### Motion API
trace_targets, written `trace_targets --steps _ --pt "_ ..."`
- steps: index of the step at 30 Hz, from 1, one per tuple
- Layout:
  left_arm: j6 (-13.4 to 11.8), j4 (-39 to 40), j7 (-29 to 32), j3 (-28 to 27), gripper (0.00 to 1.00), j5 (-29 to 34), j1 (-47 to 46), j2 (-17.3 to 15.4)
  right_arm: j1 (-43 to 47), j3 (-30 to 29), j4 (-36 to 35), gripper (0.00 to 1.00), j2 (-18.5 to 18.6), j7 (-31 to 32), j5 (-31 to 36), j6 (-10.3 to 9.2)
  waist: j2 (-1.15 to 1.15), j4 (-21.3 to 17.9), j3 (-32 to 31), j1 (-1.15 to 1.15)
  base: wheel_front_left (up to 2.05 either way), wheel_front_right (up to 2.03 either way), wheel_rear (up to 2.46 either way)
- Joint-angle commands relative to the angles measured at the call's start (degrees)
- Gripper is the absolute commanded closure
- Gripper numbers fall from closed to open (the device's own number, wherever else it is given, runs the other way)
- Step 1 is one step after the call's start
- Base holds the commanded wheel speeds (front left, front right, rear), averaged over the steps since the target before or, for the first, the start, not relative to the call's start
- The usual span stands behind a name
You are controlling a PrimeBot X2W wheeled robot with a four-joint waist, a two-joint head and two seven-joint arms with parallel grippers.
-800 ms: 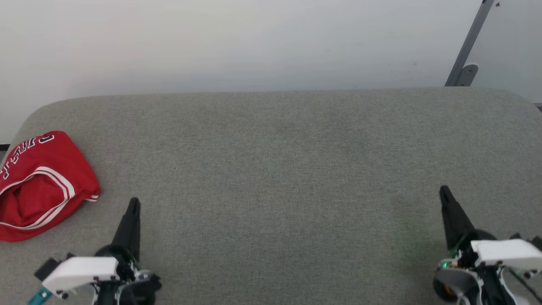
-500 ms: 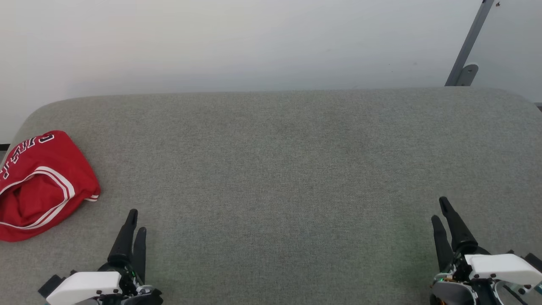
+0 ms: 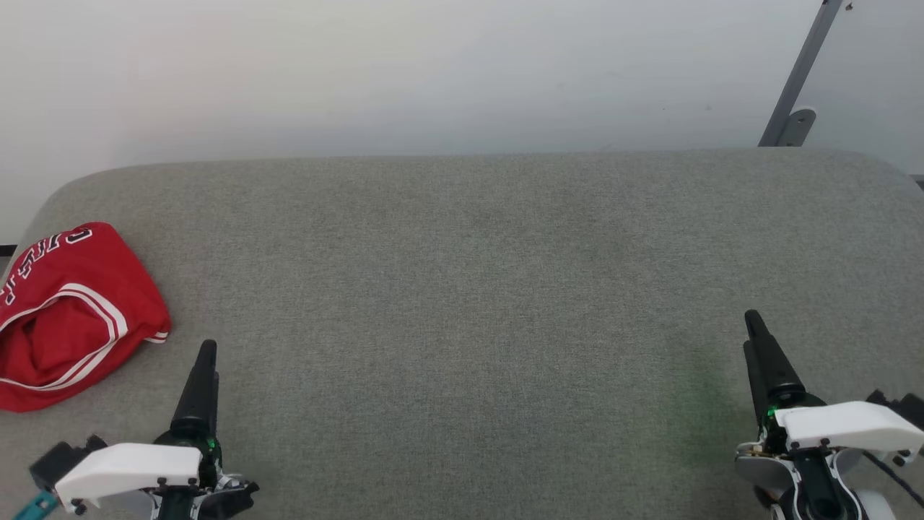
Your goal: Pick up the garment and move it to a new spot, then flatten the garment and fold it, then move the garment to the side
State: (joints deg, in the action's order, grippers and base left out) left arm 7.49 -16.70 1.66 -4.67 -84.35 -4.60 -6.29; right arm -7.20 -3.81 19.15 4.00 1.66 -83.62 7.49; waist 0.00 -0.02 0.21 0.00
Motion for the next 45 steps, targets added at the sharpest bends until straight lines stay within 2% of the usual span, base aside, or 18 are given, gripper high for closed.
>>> trace_targets --steps 1,23,25,35,45 --pt "0.0 0.7 -0.8 0.4 0.00 2.9 -2.3 -1.3 -2.2 0.3 -0.4 0.00 0.7 -0.9 3.0 0.00 0.00 0.0 0.0 0.00 0.00 0.00 0.00" --pt "0.0 2.5 -5.6 1.0 0.00 31.6 -2.3 -4.0 -5.0 0.6 -1.5 0.00 0.9 -5.7 34.6 0.00 0.00 0.0 0.5 0.00 0.00 0.00 0.00" --pt "0.0 2.6 -5.8 1.3 0.00 32.6 -2.2 -4.2 -5.1 0.5 -1.4 0.00 0.8 -5.9 36.0 0.00 0.00 -0.1 0.5 0.00 0.00 0.00 0.00" --pt "0.0 2.2 -7.9 3.0 0.00 42.3 -2.2 -5.6 -6.2 -1.0 -0.8 0.00 0.3 -7.9 51.5 0.00 0.00 -0.1 0.4 0.00 0.00 0.00 0.00" --pt "0.0 1.4 -9.5 3.8 0.00 48.9 -1.6 -6.5 -6.5 -1.5 -0.3 0.00 -0.4 -9.5 61.2 0.00 0.00 -0.3 0.4 0.00 0.00 0.00 0.00"
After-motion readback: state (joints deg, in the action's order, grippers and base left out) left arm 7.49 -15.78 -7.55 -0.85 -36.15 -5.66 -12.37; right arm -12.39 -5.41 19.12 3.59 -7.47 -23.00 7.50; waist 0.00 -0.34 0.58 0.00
